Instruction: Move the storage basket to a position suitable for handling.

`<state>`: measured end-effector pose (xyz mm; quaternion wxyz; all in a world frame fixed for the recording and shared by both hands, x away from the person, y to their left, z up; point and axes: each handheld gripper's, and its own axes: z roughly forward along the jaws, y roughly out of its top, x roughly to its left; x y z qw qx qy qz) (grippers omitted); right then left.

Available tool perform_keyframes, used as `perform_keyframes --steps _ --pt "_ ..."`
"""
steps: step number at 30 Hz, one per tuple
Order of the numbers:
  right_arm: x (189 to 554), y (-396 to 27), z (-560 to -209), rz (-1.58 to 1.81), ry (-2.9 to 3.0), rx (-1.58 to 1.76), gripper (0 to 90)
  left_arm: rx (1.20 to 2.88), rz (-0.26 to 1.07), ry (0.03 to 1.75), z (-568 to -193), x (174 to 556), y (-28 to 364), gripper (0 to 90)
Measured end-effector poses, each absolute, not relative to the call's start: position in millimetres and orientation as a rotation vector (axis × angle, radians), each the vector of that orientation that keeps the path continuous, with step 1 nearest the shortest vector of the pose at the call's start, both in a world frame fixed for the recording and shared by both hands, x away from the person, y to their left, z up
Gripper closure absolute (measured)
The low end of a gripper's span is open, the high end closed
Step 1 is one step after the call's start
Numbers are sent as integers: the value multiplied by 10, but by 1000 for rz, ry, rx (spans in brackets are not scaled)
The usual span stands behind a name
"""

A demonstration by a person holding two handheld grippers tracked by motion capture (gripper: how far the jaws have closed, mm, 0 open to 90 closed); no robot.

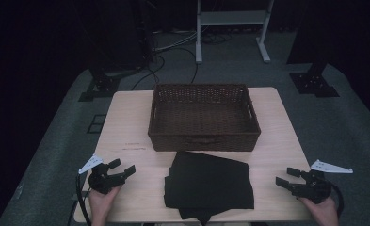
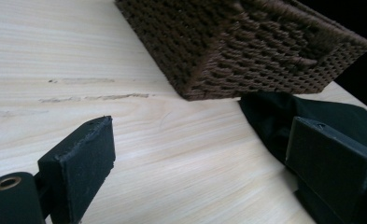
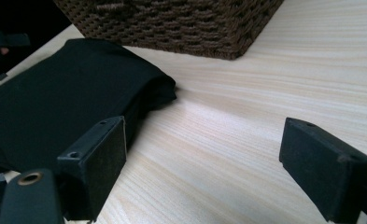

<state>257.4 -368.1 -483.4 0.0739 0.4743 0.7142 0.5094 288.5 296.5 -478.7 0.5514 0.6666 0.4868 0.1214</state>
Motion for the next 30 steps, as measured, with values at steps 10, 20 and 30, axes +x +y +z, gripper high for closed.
perform_keyframes --steps 10,20,30 --pt "2569 -3609 -4733 1554 2127 1416 138 1567 250 1120 -4685 2863 2893 70" --pt "2609 -3441 -4650 1522 2163 1420 116 1651 221 1020 -4495 2884 2567 70" --pt "2692 -3279 -4601 1460 2252 1448 112 1695 150 1031 -4491 2906 2430 70"
